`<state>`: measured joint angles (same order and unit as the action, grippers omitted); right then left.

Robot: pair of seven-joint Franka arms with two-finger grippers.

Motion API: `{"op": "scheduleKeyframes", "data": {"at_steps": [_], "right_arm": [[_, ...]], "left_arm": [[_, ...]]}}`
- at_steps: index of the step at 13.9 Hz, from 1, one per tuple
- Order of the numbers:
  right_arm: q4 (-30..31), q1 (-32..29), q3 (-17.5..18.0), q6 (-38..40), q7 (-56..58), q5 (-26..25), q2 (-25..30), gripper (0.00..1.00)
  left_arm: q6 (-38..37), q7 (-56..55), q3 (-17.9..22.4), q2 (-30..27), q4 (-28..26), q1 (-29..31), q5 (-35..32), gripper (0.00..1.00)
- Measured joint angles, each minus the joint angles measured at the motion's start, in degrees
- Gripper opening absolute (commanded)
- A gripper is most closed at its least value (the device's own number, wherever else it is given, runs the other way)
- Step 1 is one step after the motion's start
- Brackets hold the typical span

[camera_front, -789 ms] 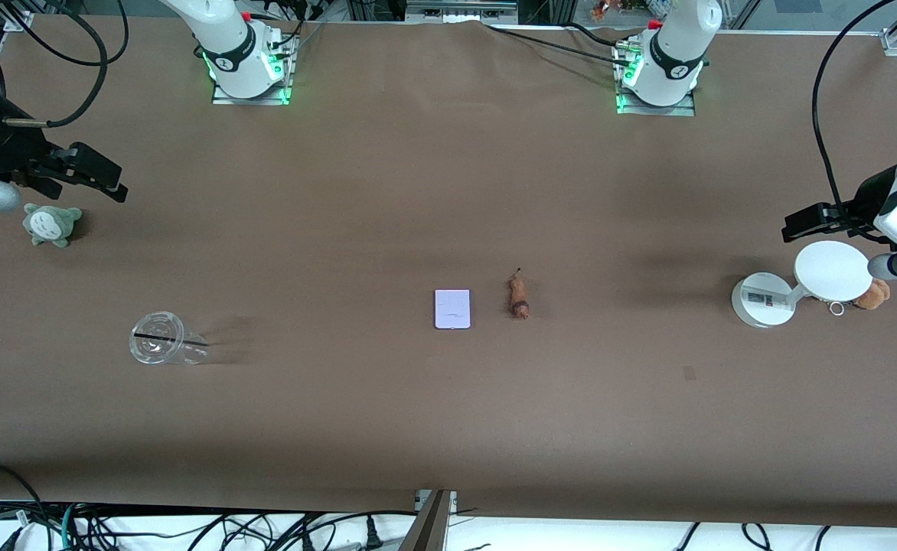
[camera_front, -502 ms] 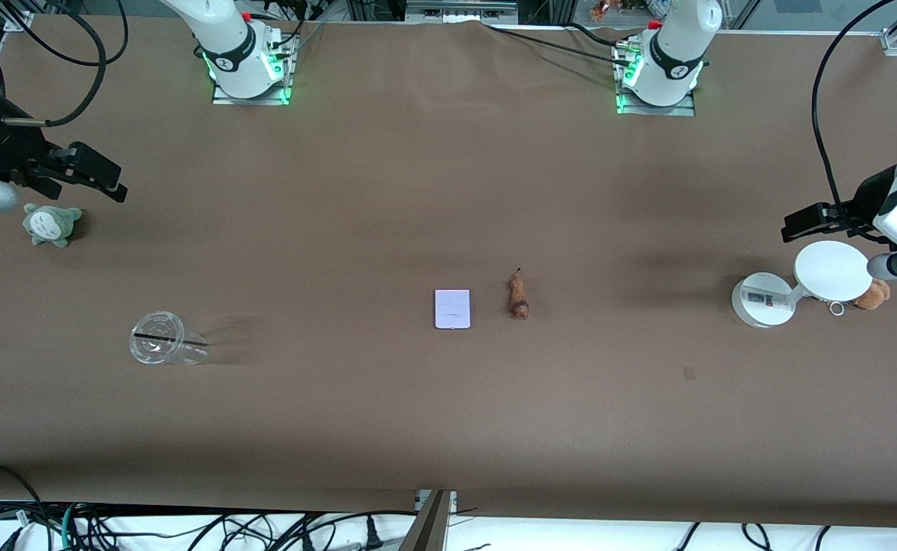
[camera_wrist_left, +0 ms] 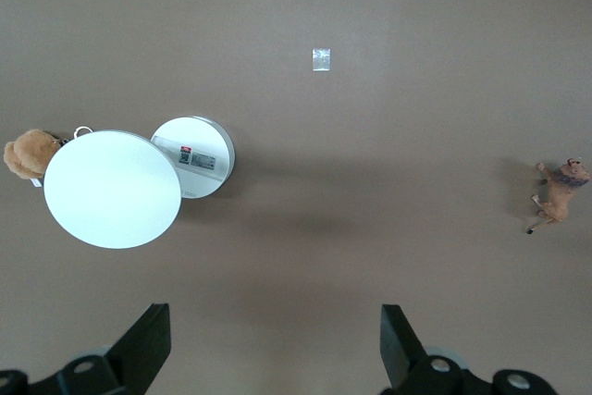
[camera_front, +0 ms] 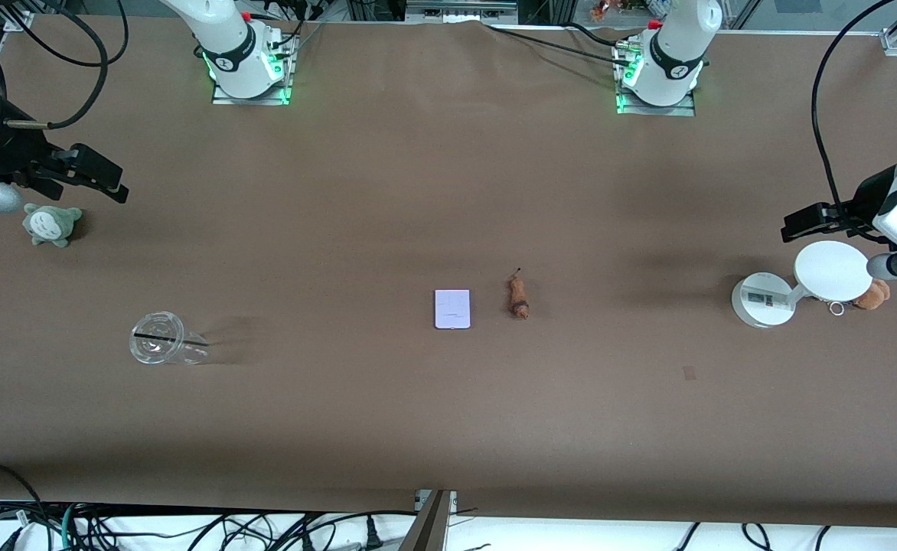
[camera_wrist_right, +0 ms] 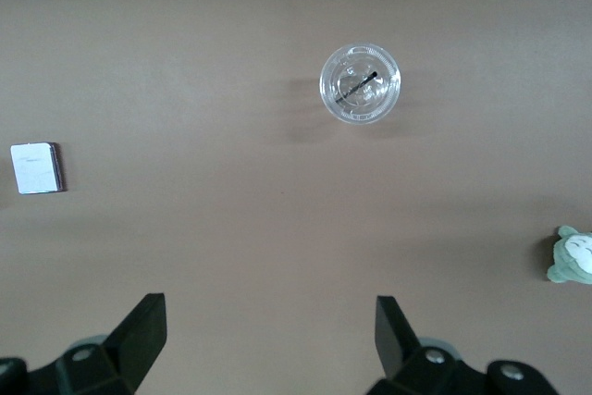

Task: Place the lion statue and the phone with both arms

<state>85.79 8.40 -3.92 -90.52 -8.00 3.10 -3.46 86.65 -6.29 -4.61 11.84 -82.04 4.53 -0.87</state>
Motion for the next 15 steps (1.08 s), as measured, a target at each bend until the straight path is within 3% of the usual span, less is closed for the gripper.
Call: {"op": "scheduleKeyframes", "data": {"at_steps": [15], "right_arm": [[0.0, -0.2, -0.3, 0.1, 1.4, 0.0, -0.2, 1.0]], "left_arm": [[0.2, 0.1, -1.0, 1.7, 0.0, -0.9, 0.6, 1.0]]}}
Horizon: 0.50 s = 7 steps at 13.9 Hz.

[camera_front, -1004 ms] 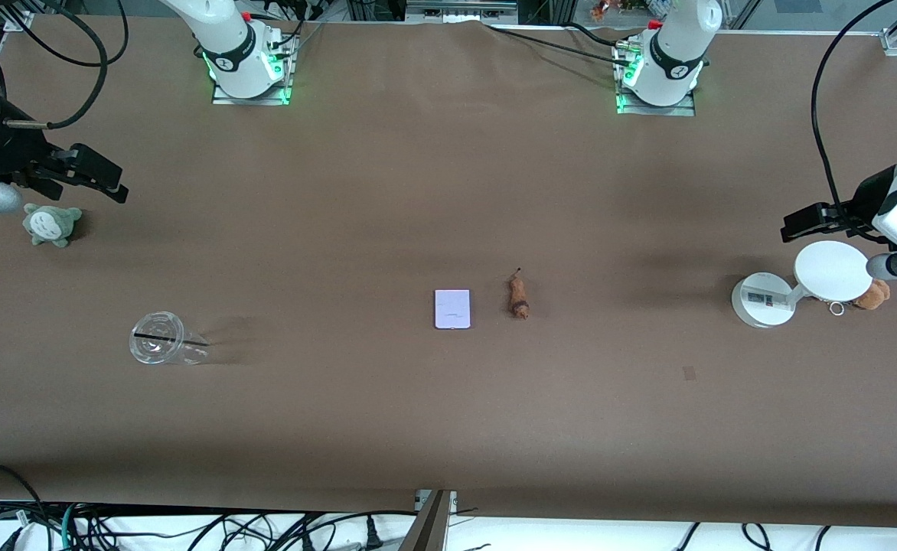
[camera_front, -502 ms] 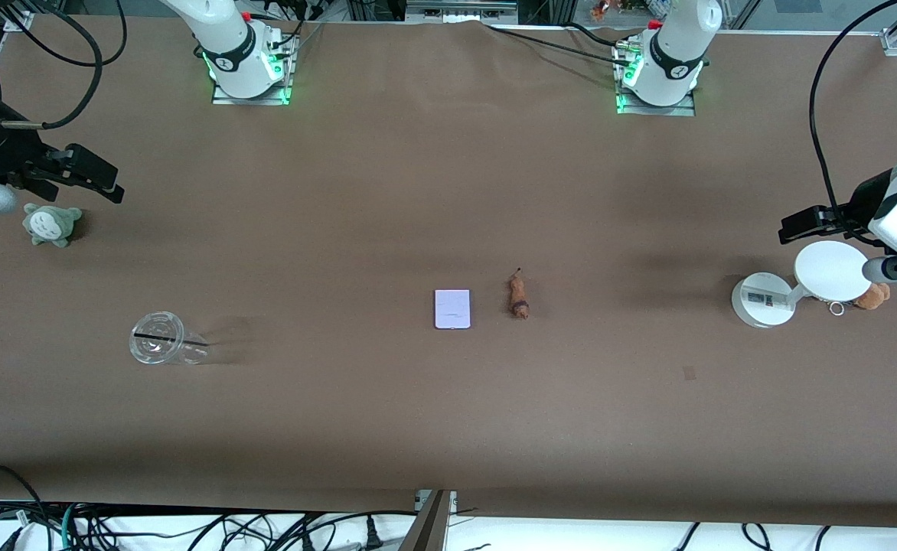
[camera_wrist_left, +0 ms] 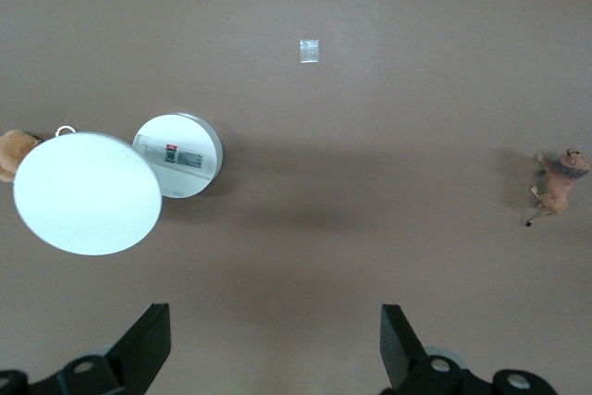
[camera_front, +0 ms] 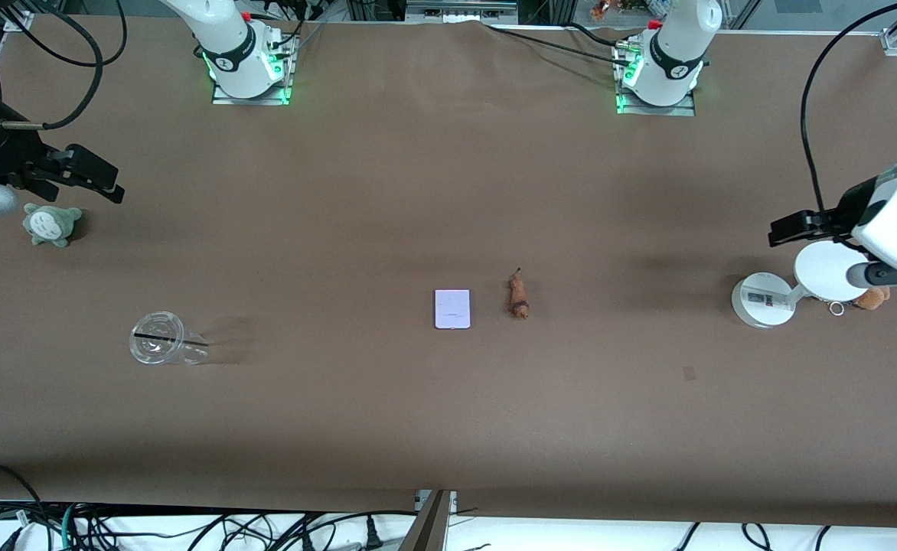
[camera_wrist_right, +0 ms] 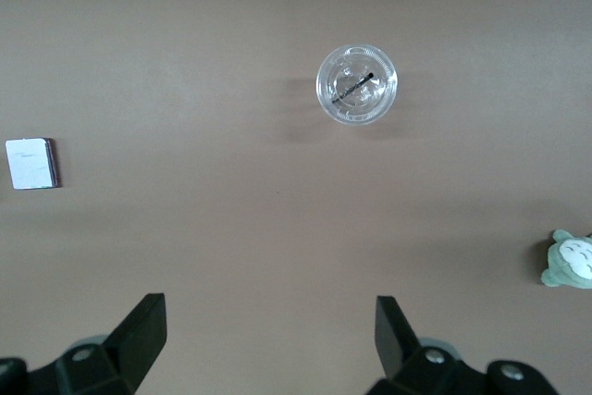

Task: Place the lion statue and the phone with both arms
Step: 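Reach the left gripper to the brown lion statue and grasp it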

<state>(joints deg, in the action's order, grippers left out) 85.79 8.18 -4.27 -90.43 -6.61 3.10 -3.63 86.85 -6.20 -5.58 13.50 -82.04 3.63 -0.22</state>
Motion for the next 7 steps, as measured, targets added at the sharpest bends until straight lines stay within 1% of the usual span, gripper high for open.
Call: {"op": "scheduleKeyframes", "data": {"at_steps": [3, 5, 7], "right_arm": [[0.0, 0.0, 0.0, 0.0, 0.0, 0.0, 0.0, 1.0], [0.0, 0.0, 0.0, 0.1, 0.0, 0.0, -0.1, 1.0], [0.0, -0.1, 0.0, 0.1, 0.0, 0.0, -0.1, 1.0]], "left_arm": [[1.6, -0.6, -0.2, 0.7, 0.0, -2.0, 3.3, 1.0], [5.1, -2.6, -0.3, 2.0, 0.0, -3.4, 4.9, 1.0], [8.6, -5.7, -0.4, 4.0, 0.0, -6.3, 5.8, 1.0]]}}
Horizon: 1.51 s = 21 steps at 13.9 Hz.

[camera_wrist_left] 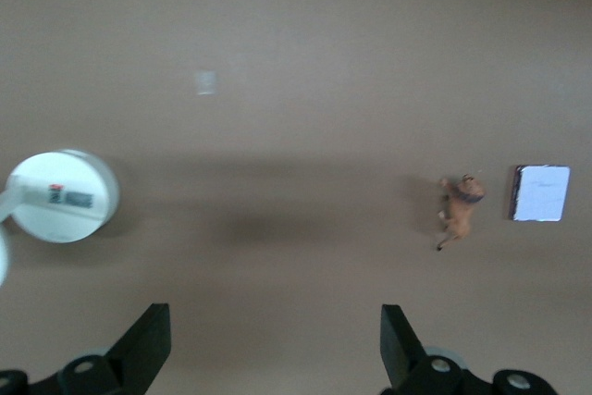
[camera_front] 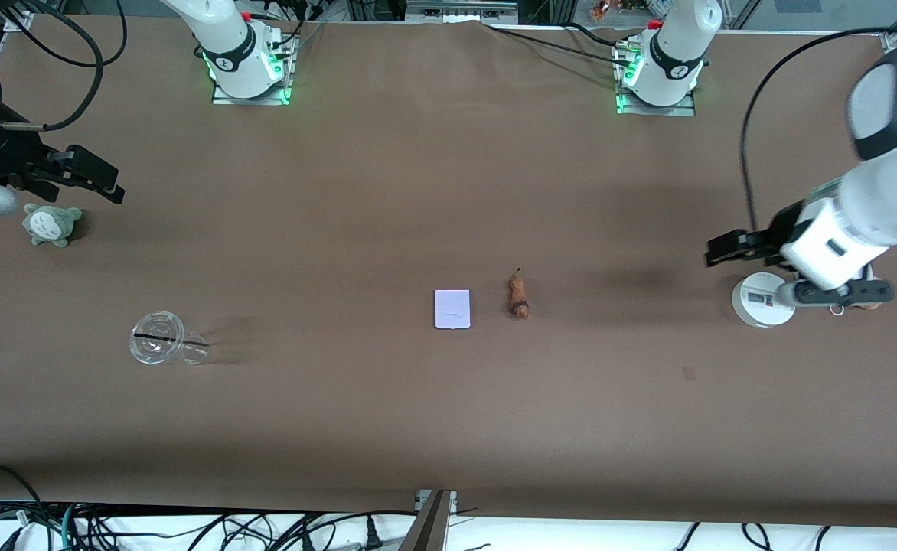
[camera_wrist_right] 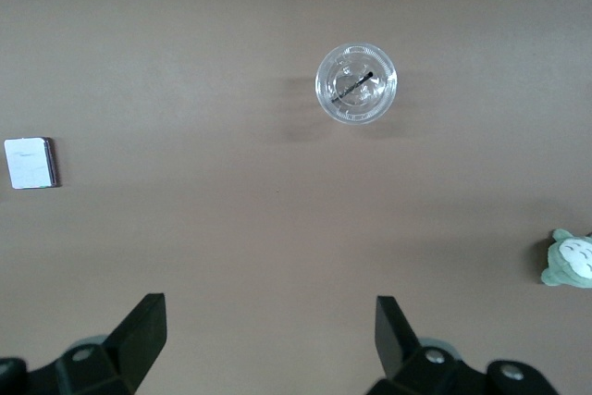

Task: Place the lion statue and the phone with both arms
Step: 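Reach the left gripper to the brown lion statue and grasp it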

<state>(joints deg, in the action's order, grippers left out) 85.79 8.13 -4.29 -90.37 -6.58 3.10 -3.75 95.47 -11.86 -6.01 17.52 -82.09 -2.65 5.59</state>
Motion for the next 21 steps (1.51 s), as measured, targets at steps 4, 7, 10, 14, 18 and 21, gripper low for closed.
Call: {"op": "scheduleKeyframes", "data": {"at_steps": [4, 7, 10, 14, 18, 21], "right_arm": [[0.0, -0.1, 0.0, 0.2, 0.0, 0.0, -0.3, 1.0], [0.0, -0.2, 0.0, 0.3, 0.1, 0.0, -0.5, 1.0], [0.0, -0.3, 0.0, 0.4, 0.3, 0.0, -0.5, 1.0], [0.0, -0.3, 0.0, 0.4, 0.4, 0.0, -0.5, 1.0], [0.0, -0.4, -0.1, 0.4, 0.5, 0.0, -0.5, 1.0], [0.0, -0.5, -0.1, 0.4, 0.5, 0.0, -0.5, 1.0]], "left_arm": [[8.2, -9.6, -0.2, 6.0, -0.1, -8.5, 0.0, 1.0], [15.2, -12.2, -0.2, 10.8, -0.1, -13.0, 0.0, 1.0], [20.0, -15.1, -0.1, 15.0, -0.4, -17.4, -0.1, 1.0], [29.4, -18.6, 0.1, 18.5, -4.1, -22.6, -1.6, 1.0], [35.0, -19.5, 0.1, 18.9, -9.4, -24.2, -4.5, 1.0], [37.5, -21.2, 0.1, 18.9, -11.1, -24.6, -6.7, 1.0]]}}
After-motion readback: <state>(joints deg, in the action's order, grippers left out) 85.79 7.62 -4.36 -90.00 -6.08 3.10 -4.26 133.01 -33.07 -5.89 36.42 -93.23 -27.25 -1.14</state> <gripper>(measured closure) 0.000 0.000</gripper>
